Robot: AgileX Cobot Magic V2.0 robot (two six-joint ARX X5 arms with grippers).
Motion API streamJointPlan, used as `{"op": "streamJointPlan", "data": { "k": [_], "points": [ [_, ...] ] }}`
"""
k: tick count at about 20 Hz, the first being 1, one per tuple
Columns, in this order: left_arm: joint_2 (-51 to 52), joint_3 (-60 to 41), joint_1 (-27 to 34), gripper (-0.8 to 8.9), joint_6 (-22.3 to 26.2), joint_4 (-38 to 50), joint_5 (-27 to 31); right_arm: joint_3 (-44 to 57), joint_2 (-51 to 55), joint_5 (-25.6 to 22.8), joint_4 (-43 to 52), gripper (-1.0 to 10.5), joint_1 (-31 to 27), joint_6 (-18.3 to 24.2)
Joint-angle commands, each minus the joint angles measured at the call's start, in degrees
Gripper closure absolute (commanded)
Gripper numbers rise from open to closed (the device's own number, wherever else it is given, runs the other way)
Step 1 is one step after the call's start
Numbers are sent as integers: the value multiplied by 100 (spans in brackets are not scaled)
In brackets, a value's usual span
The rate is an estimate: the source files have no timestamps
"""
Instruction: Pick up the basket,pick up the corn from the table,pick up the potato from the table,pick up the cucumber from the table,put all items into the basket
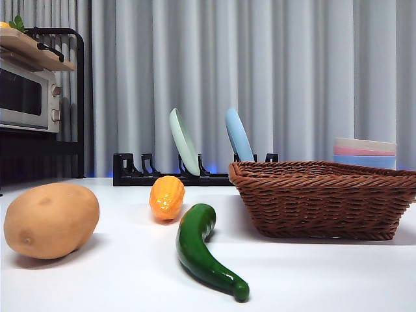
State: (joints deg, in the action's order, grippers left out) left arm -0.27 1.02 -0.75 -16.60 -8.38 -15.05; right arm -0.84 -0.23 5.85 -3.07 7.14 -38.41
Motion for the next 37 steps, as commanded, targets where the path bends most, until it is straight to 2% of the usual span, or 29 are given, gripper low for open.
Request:
{"op": "streamJointPlan", "data": {
  "k": [1, 4, 9, 16, 19, 21, 24, 28, 32, 34, 37],
  "points": [
    [9, -76, 4, 818, -728, 249, -98, 17, 13, -17, 186, 946, 0, -774],
    [9, -13, 4, 820, -914, 485, -184, -59, 13, -22, 365, 950, 0, -758],
    [-98, 531, 11, 820, -876, 232, -7, -413, -149, -33, 411, 958, 0, -525],
    [-1128, 1628, 11, 820, -308, 63, 114, -1342, -1209, -24, 391, 958, -2, 728],
    [-2135, 2369, 9, 820, -105, 50, 92, -2017, -2177, -22, 382, 958, -2, 1412],
    [-2892, 2927, 9, 821, 48, -35, -214, -2490, -2911, -9, 354, 958, -2, 1777],
    [-3998, 3644, 9, 821, 188, -297, -787, -3252, -3969, 24, -186, 958, -2, 2061],
    [-5254, 4352, 7, 821, 214, -894, -1403, -4385, -5294, 26, -1473, 958, -2, 2702],
    [-5801, 4581, -15, 821, 466, -1108, -1563, -5110, -6037, 66, -2361, 948, -2, 3115],
    [-5949, 4618, -50, 820, 546, -1145, -1563, -5394, -6352, 358, -2708, 948, -7, 3322],
    [-6065, 4618, -116, 817, 629, -1145, -1530, -5716, -6763, 1045, -3051, 944, -48, 3541]
  ]
}}
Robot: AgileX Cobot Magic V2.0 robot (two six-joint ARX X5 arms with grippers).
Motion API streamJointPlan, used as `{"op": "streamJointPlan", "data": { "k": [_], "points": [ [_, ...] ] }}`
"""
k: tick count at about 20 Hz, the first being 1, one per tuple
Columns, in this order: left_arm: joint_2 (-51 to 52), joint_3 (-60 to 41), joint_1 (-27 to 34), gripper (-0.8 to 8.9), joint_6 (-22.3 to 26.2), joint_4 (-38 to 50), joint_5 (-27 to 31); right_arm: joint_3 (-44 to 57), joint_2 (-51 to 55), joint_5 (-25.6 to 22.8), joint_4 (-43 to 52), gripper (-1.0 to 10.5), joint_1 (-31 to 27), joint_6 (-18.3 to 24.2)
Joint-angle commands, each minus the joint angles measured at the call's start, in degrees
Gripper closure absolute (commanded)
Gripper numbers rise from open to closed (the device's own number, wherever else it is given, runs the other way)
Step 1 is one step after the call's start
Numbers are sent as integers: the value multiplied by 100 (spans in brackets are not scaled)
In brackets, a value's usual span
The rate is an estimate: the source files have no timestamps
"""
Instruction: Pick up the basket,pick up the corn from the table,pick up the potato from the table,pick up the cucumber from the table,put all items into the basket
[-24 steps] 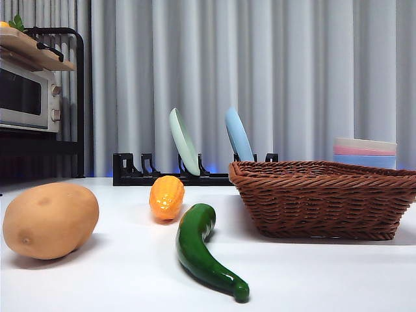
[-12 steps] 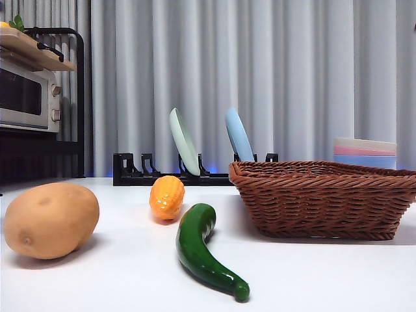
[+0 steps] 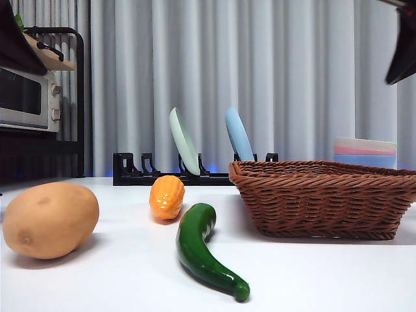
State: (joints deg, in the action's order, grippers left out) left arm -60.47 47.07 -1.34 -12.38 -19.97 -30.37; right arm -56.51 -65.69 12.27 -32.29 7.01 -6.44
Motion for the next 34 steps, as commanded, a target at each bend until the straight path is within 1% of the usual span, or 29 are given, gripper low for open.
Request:
{"op": "streamJointPlan", "data": {
  "k": [1, 3, 4, 5, 7, 8, 10, 13, 19, 21, 23, 24, 25, 27, 31, 34],
  "points": [
    [-61, 13, -68, 816, 214, 13, 2, -219, -330, 549, -168, 936, -59, 389],
    [-85, 13, -98, 811, 214, 31, 20, -304, -525, 627, -166, 849, -66, 396],
    [-85, 13, -114, 785, 214, 50, 26, -339, -621, 625, -166, 776, -66, 393],
    [-85, 13, -131, 706, 212, 79, 39, -372, -719, 625, -166, 705, -66, 391],
    [-85, 13, -138, 516, 210, 138, 37, -402, -887, 619, -164, 601, -68, 393],
    [-85, 13, -138, 456, 208, 157, 35, -407, -979, 581, -164, 562, -76, 391],
    [-87, 13, -155, 442, 205, 166, 35, -409, -1147, 562, -164, 535, -118, 393],
    [-87, 13, -225, 442, 188, 164, 35, -411, -1438, 555, -116, 537, -168, 393],
    [-87, 13, -444, 442, 184, 146, 42, -411, -2221, 551, 295, 552, -295, 326],
    [-87, 13, -527, 442, 133, 142, 76, -411, -2566, 588, 424, 670, -321, 234],
    [-87, 13, -625, 442, 0, 138, 216, -411, -2874, 627, 529, 700, -326, 168],
    [-87, 13, -671, 442, -4, 136, 236, -411, -3003, 800, 577, 707, -328, 140],
    [-87, 13, -710, 442, -4, 131, 247, -411, -3086, 949, 614, 776, -330, 131],
    [-87, 13, -811, 442, -4, 85, 352, -411, -3139, 1016, 643, 973, -330, 131],
    [-175, 13, -1113, 440, -4, 157, 400, -509, -2990, 1027, 623, 958, -332, -170],
    [-393, 83, -1445, 440, -133, 190, 833, -664, -2673, 1034, 518, 959, -356, -192]
  ]
}}
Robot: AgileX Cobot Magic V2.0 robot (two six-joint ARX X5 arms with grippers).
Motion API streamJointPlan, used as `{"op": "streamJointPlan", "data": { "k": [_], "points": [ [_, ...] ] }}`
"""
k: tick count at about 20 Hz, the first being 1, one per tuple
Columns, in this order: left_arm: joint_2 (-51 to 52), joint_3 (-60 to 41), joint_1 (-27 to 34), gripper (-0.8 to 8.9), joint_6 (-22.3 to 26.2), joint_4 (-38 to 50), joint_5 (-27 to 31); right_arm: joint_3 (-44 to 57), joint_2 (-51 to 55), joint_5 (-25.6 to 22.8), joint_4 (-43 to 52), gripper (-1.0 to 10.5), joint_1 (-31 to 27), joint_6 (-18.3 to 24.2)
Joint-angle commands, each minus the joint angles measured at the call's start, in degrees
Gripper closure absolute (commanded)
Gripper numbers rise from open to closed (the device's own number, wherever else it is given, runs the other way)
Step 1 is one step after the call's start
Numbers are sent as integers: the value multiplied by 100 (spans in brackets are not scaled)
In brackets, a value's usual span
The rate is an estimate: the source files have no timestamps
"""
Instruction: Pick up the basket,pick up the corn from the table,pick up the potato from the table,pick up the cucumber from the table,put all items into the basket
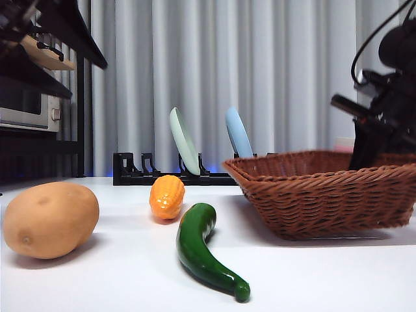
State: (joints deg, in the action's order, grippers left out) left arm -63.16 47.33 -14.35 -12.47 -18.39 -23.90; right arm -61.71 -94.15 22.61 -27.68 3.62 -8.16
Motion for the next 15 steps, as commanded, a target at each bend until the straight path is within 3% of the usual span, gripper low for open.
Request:
{"op": "streamJointPlan", "data": {
  "k": [1, 5, 8, 15],
  "points": [
    [-256, 122, -245, 440, -125, 33, 304, -179, 321, 0, 57, 958, -20, -39],
    [-1189, 708, -579, 365, -136, -197, 490, -321, 925, 0, -17, 959, -63, -39],
    [-2107, 1311, -859, 365, -125, -507, 986, -358, 1399, 0, -153, 959, -92, -37],
    [-3858, 2479, -1266, 365, -149, -754, 1513, -361, 2188, -4, -372, 959, -138, -37]
  ]
}}
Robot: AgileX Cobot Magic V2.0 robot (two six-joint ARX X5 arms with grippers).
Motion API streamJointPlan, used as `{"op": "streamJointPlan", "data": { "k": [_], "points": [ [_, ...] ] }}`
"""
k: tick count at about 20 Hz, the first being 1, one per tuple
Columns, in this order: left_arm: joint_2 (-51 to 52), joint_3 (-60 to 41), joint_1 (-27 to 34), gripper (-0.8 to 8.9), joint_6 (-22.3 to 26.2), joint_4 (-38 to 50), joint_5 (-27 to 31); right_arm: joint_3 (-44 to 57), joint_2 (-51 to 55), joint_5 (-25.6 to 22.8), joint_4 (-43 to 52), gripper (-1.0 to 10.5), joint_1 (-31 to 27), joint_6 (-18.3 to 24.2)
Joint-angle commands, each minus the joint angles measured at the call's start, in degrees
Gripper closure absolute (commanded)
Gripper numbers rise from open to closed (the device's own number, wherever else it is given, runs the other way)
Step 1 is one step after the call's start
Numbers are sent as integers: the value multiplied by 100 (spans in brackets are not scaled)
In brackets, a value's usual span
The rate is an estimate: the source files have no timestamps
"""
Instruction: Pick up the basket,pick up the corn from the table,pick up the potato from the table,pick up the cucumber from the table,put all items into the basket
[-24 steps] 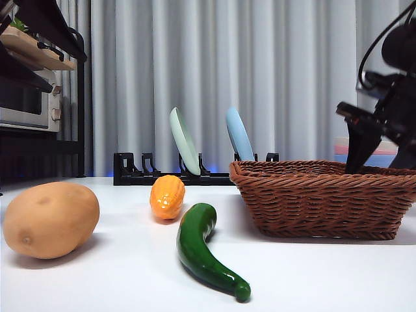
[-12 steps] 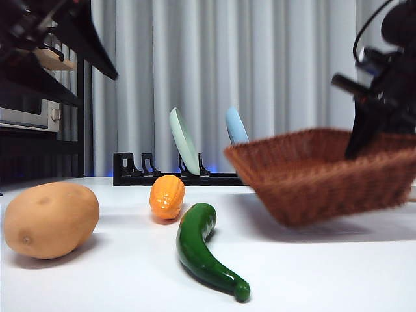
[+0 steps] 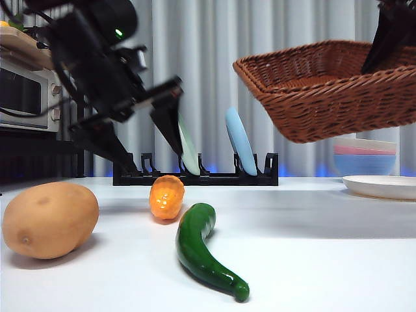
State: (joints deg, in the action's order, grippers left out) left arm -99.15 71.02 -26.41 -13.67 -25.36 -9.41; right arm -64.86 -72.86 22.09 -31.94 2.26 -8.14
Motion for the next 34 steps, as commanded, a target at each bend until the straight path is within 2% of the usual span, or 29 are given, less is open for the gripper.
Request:
{"op": "streamJointPlan", "data": {
  "k": [1, 7, 8, 9, 11, 12, 16, 21, 25, 28, 30, 34],
  "points": [
    [-398, 177, -72, 366, -28, -81, 107, -46, 92, 46, 28, 959, -2, -39],
    [-861, 243, -142, 378, -33, 120, 345, -46, 109, 46, -114, 959, 0, -35],
    [-885, 243, -142, 409, -92, 131, 345, -46, 109, 48, -116, 959, 0, -37],
    [-903, 243, -142, 483, -131, 129, 328, -46, 109, 46, -114, 959, 0, -37],
    [-907, 243, -157, 739, -98, 131, 299, -46, 109, 44, -114, 958, 0, -37],
    [-907, 243, -188, 830, 11, 131, 299, -46, 109, 44, -114, 959, 0, -37],
    [-699, 245, -216, 821, 57, 46, 297, -46, 92, 39, -94, 959, 0, -37],
    [911, 247, -264, 821, 11, -164, 164, -46, -280, 50, 44, 959, 44, -70],
    [1928, 247, -710, 821, -46, 577, 190, -46, -852, 55, 203, 959, 280, -317],
    [1786, 247, -1126, 821, -280, 1080, 396, -46, -1213, 254, 573, 958, 662, -610],
    [1467, 247, -1412, 821, -282, 1117, 592, -46, -1322, 474, 782, 959, 927, -769],
    [778, 247, -1613, 821, -315, 1091, 638, -46, -1333, 485, 1117, 959, 1294, -1008]
  ]
}}
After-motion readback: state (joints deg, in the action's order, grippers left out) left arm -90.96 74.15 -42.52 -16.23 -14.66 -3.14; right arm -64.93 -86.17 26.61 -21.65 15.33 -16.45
